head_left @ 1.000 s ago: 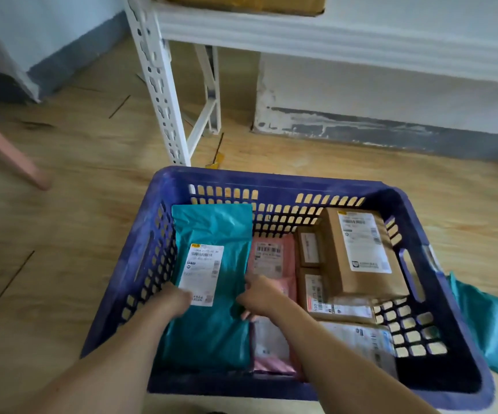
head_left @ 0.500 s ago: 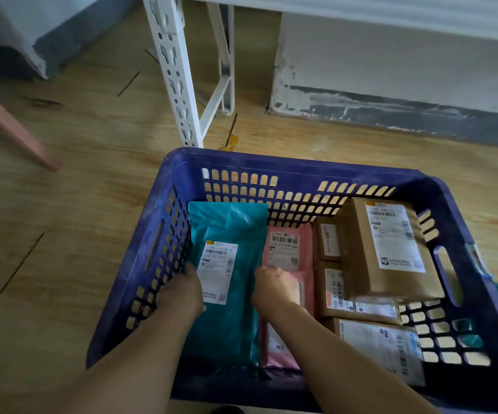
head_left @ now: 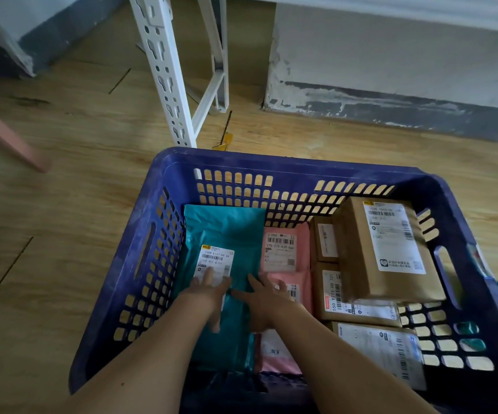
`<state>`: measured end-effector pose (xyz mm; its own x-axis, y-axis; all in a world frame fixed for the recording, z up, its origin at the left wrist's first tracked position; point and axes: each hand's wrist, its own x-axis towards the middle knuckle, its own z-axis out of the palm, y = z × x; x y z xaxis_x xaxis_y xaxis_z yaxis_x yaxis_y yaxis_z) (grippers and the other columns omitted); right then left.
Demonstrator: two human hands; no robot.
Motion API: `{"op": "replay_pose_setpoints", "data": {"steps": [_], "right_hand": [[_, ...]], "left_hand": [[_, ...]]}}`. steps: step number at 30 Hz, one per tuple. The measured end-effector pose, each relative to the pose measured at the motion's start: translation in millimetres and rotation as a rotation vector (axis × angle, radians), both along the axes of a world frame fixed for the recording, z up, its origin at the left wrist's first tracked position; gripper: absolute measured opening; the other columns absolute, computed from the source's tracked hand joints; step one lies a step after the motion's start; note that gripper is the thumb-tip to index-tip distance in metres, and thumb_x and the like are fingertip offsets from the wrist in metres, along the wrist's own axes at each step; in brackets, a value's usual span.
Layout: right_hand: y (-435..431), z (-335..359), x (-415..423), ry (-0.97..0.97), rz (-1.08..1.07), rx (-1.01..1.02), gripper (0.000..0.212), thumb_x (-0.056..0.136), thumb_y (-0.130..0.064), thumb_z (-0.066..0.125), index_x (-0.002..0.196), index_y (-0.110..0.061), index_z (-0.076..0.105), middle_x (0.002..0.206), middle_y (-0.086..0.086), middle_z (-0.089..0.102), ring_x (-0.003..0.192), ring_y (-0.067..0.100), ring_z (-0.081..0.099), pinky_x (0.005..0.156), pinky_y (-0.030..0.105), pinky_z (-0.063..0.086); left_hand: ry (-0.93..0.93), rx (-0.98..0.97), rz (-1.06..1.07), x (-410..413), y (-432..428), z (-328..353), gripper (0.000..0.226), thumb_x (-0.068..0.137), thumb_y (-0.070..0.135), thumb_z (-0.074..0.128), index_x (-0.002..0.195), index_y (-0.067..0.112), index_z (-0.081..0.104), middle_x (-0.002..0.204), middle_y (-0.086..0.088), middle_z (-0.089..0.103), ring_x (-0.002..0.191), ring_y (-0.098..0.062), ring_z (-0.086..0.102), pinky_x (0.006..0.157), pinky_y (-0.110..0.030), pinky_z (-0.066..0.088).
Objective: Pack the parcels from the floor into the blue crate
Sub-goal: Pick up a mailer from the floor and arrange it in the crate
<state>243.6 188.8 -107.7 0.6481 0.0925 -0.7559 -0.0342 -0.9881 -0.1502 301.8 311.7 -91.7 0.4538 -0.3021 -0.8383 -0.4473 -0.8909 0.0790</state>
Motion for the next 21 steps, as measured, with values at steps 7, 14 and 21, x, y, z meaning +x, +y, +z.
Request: {"op": "replay_pose_setpoints", "data": {"steps": [7,14,21], "right_hand": [[-4,13,4,-0.064,-0.133,0.119,0.063,0.083,-0.032,0.064,0.139,-0.037,0.036,0.144,0.008,0.035,0.134,0.033,0.032,0.106,0.053,0.035],[-41,86,-15,-0.260,-0.266,0.129,0.038,0.096,-0.020,0.044,0.134,-0.019,0.048,0.138,0.009,0.050,0.126,0.026,0.047,0.104,0.035,0.038],[-58,117,-52,-0.318,-0.386,0.054,0.054,0.086,-0.017,0.054,0.138,-0.031,0.044,0.140,0.004,0.050,0.126,0.024,0.049,0.105,0.038,0.043]], "left_hand": [[-0.044,0.007,-0.022,4,-9,1,0.079,0.088,0.025,0.060,0.149,0.034,0.010,0.153,-0.011,0.006,0.132,-0.033,0.034,0.102,-0.038,0.042],[-0.097,-0.054,-0.028,0,-16,25,0.072,0.092,0.024,0.051,0.151,0.023,0.010,0.152,-0.011,0.019,0.131,-0.033,0.038,0.104,-0.039,0.040],[-0.194,-0.172,-0.015,-16,-45,77,0.057,0.092,0.026,0.052,0.145,0.019,0.032,0.149,-0.008,0.027,0.120,-0.025,0.051,0.092,-0.032,0.043]]}}
